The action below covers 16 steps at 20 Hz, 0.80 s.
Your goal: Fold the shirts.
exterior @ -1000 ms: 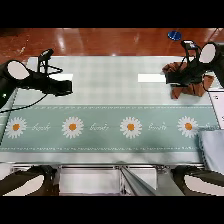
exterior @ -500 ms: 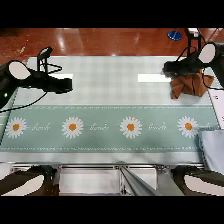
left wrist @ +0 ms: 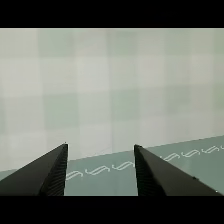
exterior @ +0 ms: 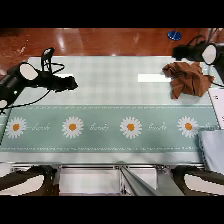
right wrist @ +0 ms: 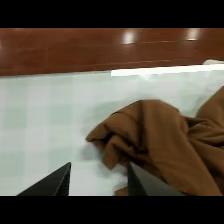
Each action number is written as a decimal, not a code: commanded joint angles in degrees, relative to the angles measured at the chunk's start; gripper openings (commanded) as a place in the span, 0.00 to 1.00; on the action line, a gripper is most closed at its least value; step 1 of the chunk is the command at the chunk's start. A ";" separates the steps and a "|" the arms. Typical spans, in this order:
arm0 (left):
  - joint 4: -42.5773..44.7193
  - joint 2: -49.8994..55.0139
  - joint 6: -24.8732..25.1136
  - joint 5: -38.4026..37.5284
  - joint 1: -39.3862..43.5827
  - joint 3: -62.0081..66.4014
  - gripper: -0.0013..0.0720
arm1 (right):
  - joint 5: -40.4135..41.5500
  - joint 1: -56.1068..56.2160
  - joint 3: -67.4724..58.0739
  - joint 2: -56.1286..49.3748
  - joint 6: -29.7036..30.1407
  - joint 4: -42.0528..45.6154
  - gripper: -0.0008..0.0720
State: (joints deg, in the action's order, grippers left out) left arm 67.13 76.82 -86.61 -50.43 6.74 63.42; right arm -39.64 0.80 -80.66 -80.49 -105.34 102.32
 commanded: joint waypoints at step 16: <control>-0.04 1.46 0.02 -13.40 -5.40 5.70 0.71 | -14.45 -17.86 -9.14 -26.58 11.19 -23.87 0.06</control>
State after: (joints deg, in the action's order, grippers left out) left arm 67.13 78.89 -86.61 -56.62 4.29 66.00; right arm -50.85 -16.91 -89.73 -105.89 -100.77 88.01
